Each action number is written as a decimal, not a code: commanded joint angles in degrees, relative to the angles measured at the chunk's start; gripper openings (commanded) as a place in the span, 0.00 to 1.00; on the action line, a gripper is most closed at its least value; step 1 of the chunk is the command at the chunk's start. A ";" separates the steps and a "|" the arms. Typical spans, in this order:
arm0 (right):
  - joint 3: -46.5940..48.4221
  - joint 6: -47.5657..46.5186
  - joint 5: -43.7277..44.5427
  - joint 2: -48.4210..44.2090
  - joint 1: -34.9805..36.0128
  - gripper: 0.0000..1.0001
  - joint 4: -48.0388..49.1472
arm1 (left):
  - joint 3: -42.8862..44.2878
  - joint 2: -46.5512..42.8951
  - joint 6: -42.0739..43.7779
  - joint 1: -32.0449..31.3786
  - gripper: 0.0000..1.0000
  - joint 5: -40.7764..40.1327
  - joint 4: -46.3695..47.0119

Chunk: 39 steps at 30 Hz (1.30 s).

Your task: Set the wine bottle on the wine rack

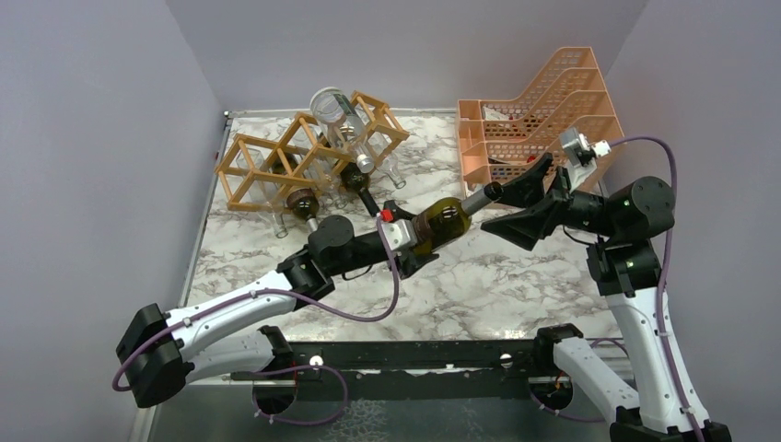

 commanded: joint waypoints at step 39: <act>12.93 -27.42 22.31 -0.07 1.87 0.79 -34.17 | 15.19 6.38 91.14 0.01 0.00 -25.35 2.45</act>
